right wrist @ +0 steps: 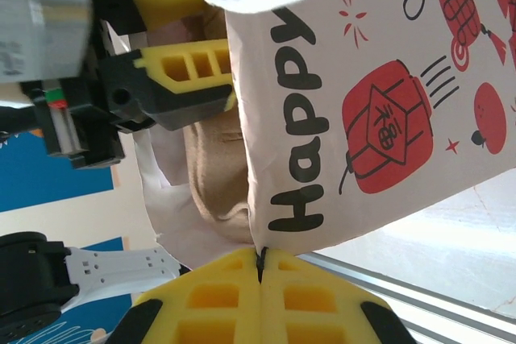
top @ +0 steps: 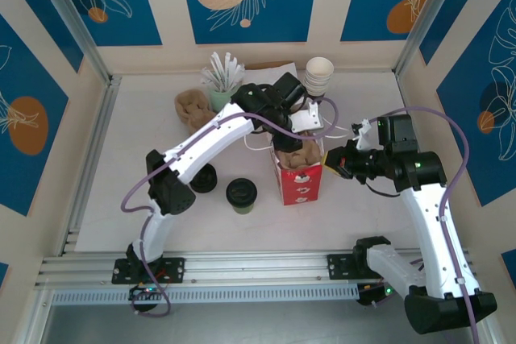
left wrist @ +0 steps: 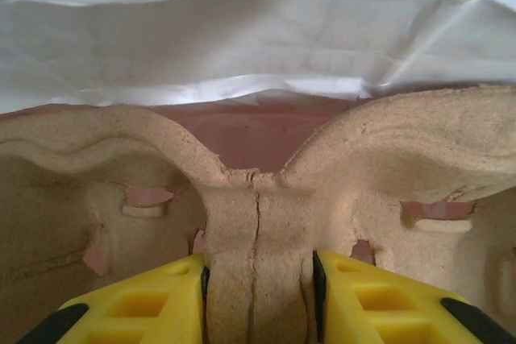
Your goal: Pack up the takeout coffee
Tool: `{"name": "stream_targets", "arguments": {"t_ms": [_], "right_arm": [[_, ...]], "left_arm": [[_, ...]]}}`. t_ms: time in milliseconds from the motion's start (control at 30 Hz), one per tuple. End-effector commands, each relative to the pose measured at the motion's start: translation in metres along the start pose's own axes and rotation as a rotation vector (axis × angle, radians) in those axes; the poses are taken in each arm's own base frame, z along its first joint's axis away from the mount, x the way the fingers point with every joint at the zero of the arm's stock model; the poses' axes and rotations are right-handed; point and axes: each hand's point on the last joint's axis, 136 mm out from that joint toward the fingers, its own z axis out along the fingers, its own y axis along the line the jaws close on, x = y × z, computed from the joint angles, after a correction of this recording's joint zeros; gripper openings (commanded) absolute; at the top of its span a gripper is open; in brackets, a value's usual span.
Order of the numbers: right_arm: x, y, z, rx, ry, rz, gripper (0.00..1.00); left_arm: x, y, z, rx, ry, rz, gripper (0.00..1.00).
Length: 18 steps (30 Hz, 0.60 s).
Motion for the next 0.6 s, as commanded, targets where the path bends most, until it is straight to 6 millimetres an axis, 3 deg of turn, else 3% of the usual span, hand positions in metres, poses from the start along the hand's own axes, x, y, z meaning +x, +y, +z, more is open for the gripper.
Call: {"name": "stream_targets", "arguments": {"t_ms": [0,400,567], "right_arm": [[-0.003,0.017,-0.007,-0.053,-0.011,-0.057,0.01],[0.003,0.006,-0.005,-0.024,-0.008,-0.057,0.03],[0.005,0.002,-0.006,-0.01,-0.006,-0.058,0.03]], "left_arm": [[0.017,-0.011,0.007,0.011,0.107,0.042,0.35],[-0.001,-0.018,0.019,0.068,0.019,0.017,0.35],[0.001,-0.018,0.031,0.082,0.027,0.011,0.35]]}}
